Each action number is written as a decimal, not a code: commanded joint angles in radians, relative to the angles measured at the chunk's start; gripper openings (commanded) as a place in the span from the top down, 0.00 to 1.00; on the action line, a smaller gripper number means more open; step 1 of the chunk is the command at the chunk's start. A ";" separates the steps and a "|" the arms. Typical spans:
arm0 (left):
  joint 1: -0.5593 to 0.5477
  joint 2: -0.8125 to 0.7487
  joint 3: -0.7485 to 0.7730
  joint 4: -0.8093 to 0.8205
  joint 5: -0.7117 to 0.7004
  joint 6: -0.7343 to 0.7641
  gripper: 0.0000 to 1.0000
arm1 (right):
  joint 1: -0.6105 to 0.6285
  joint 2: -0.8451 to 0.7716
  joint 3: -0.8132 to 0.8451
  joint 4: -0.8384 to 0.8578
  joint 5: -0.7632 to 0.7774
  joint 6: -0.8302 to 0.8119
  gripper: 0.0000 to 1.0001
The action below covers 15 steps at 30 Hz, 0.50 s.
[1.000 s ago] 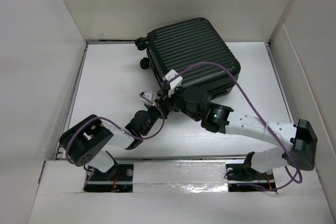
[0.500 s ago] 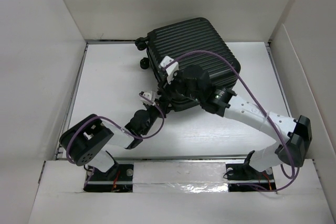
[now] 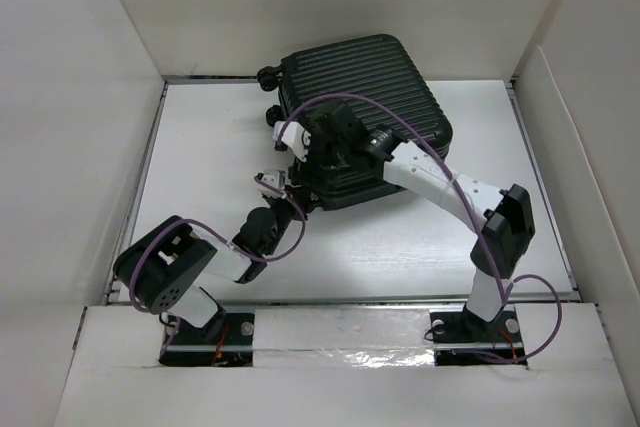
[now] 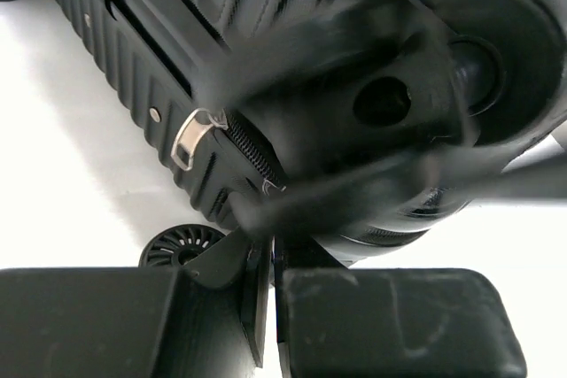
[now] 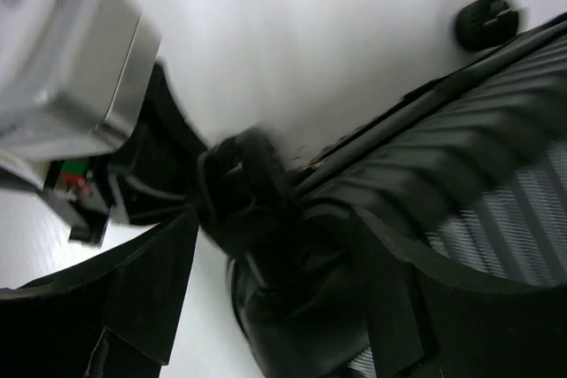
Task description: Pack the luggage
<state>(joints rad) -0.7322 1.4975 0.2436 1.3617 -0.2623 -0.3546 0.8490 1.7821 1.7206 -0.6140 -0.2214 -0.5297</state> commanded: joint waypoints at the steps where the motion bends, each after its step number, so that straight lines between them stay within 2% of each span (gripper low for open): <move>1: 0.037 0.027 -0.010 0.350 -0.061 0.028 1.00 | -0.007 0.020 0.039 -0.129 -0.049 -0.073 0.25; 9: 0.057 0.040 -0.020 0.372 -0.048 0.011 1.00 | -0.016 0.134 0.132 -0.159 -0.021 -0.095 0.25; 10: 0.066 0.040 -0.020 0.375 -0.045 0.008 1.00 | -0.016 0.146 0.146 -0.159 -0.010 -0.096 0.28; 12: 0.076 0.041 -0.017 0.373 -0.041 0.006 1.00 | -0.016 0.172 0.148 -0.148 -0.010 -0.098 0.36; 13: 0.076 0.043 -0.014 0.372 -0.041 0.006 1.00 | -0.016 0.178 0.146 -0.145 -0.018 -0.096 0.52; 15: 0.102 0.047 -0.010 0.376 -0.031 -0.001 1.00 | -0.016 0.181 0.128 -0.138 -0.030 -0.098 0.68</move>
<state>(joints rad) -0.6807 1.5227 0.2417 1.3899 -0.2344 -0.3611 0.8455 1.9400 1.8458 -0.7029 -0.2764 -0.6342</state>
